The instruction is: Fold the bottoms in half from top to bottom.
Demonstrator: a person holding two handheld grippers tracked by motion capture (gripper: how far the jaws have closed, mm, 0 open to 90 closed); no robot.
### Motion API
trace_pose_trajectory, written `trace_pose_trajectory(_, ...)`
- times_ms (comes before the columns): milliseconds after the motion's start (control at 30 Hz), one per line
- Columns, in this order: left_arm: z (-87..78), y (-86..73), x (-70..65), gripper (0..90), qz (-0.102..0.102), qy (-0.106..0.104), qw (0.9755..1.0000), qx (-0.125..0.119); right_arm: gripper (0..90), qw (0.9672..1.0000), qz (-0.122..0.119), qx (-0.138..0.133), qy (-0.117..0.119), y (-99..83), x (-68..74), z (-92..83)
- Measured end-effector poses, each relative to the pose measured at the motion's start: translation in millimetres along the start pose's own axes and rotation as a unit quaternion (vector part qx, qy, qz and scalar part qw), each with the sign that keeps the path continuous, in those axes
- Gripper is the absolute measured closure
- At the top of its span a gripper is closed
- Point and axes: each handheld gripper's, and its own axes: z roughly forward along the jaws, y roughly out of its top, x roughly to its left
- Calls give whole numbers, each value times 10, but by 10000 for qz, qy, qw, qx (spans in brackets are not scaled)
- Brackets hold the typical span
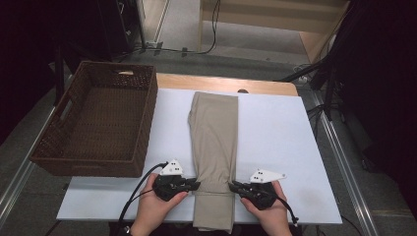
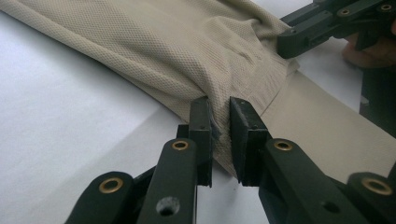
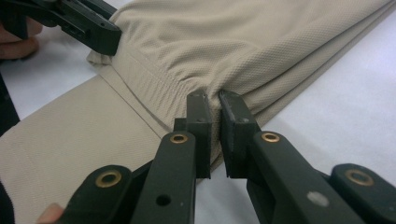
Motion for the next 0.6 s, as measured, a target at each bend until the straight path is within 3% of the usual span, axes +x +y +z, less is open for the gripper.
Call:
trace_pose_trajectory(300, -42, 22, -11, 808, -50, -131, 9998, -150, 818, 9997, 1, -226, 34, 35, 6, -97)
trace_pose_trajectory(600, -114, 53, -71, 807, 25, -147, 9996, -225, 817, 9994, -30, -338, 61, 59, 24, -163)
